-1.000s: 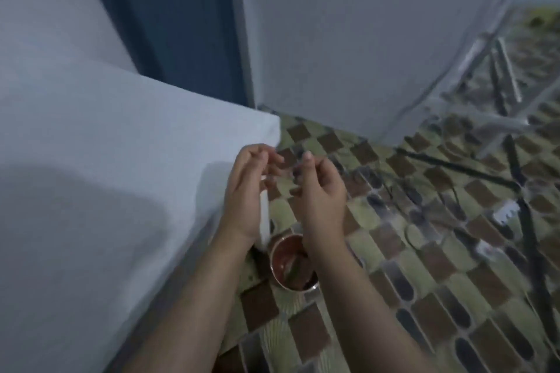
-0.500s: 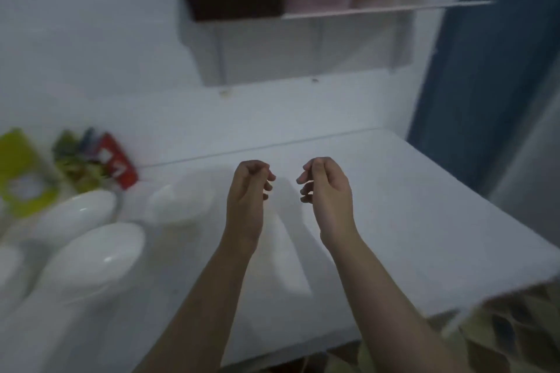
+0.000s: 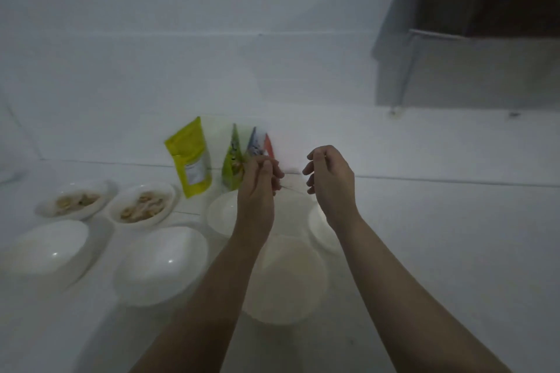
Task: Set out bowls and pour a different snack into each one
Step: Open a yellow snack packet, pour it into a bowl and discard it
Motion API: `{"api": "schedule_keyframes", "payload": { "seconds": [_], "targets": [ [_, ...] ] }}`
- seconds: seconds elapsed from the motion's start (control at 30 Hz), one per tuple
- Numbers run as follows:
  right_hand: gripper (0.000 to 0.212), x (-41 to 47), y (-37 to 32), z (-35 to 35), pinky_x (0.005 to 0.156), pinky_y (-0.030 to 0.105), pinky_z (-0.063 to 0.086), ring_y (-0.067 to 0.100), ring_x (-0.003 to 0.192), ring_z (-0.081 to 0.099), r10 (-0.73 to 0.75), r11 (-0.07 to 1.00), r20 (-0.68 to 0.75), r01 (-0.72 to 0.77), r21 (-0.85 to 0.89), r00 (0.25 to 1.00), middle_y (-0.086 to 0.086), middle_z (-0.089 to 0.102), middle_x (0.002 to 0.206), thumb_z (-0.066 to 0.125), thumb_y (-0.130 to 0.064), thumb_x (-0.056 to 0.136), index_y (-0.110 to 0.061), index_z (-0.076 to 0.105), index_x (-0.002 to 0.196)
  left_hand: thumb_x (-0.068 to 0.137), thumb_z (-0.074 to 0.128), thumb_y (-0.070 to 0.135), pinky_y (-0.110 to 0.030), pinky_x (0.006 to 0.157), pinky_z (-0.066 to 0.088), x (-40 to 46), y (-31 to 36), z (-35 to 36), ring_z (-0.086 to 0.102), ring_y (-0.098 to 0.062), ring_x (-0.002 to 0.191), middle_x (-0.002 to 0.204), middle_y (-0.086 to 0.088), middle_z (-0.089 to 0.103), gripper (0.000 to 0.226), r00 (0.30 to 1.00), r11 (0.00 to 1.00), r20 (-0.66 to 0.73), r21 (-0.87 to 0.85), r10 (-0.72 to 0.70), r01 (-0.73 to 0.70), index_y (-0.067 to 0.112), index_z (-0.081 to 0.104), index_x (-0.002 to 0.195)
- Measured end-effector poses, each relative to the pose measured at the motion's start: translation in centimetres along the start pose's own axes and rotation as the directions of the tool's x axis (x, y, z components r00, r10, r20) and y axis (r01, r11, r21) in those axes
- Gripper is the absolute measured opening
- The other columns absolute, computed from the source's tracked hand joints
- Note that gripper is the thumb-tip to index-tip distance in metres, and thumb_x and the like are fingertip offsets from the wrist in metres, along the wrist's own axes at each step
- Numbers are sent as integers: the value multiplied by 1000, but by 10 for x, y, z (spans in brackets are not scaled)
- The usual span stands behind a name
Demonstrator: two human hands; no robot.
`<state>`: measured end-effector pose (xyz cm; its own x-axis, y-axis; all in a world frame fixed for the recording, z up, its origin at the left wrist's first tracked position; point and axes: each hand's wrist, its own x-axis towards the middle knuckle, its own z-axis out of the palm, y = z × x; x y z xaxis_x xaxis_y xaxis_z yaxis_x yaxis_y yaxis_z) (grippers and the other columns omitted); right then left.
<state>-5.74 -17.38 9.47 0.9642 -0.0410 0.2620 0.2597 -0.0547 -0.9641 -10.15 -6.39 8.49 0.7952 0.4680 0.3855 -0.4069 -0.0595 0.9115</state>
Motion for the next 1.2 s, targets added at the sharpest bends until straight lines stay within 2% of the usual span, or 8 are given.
{"api": "schedule_keyframes", "payload": {
  "seconds": [0.3, 0.43, 0.53, 0.6, 0.7, 0.83, 0.97, 1.2],
  "targets": [
    [24, 49, 22, 103, 64, 49, 55, 35, 68, 62, -103, 973, -33, 94, -212, 994, 11, 67, 75, 43, -25, 100, -13, 58, 85, 102, 40, 6, -15, 55, 35, 106, -36, -76, 41, 0, 56, 73, 3, 48, 18, 997, 988, 21, 136, 72, -74, 12, 49, 87],
    [26, 71, 28, 133, 60, 33, 46, 17, 61, 57, -159, 955, 2, 155, -254, 987, 5, 62, 70, 44, -21, 102, -7, 56, 83, 101, 42, 8, -9, 59, 36, 138, -51, -91, 43, 5, 61, 78, 0, 50, 15, 995, 968, -3, 233, 99, -96, 11, 51, 89],
    [27, 87, 29, 152, 57, 21, 39, 12, 61, 52, -212, 929, 37, 213, -304, 977, 0, 59, 68, 44, -21, 103, -6, 56, 83, 96, 46, 18, -21, 69, 39, 164, -71, -106, 47, -3, 73, 84, 2, 53, 12, 985, 903, -33, 405, 168, -141, 11, 55, 94],
    [27, 99, 31, 163, 63, 29, 44, 24, 68, 58, -233, 923, 59, 240, -301, 971, 8, 64, 72, 44, -22, 103, -7, 57, 86, 88, 49, 18, -30, 80, 38, 184, -84, -116, 51, -17, 91, 93, -1, 59, 16, 961, 785, -46, 587, 273, -195, 9, 59, 98],
    [23, 113, 35, 179, 67, 40, 48, 28, 68, 58, -300, 890, 95, 314, -331, 949, 7, 62, 70, 44, -22, 102, -11, 57, 87, 79, 56, 12, -41, 92, 37, 217, -101, -126, 48, -31, 113, 116, -8, 59, 30, 928, 483, -9, 855, 373, -186, 9, 61, 109],
    [20, 124, 40, 199, 65, 35, 45, 26, 53, 49, -403, 812, 165, 435, -389, 900, 4, 53, 58, 44, -22, 99, -16, 54, 83, 88, 53, 19, -45, 112, 22, 253, -123, -135, 30, -31, 137, 145, -9, 42, 46, 986, 189, -7, 982, 165, -24, 11, 48, 132],
    [17, 132, 42, 214, 50, 32, 38, 10, 49, 42, -405, 795, 180, 443, -414, 896, -6, 48, 56, 48, -17, 98, -12, 56, 84, 89, 51, 20, -42, 92, 33, 274, -127, -134, 44, -30, 119, 130, -10, 48, 45, 995, 37, -95, 995, -5, 95, 10, 42, 132],
    [18, 131, 57, 217, 57, 35, 42, 14, 50, 44, -311, 831, 166, 352, -432, 936, -1, 52, 56, 50, -18, 97, -9, 58, 83, 100, 37, 24, -38, 73, 41, 276, -121, -140, 60, -34, 102, 113, -13, 61, 24, 969, 240, -164, 948, -186, 207, 8, 48, 113]
  ]
}}
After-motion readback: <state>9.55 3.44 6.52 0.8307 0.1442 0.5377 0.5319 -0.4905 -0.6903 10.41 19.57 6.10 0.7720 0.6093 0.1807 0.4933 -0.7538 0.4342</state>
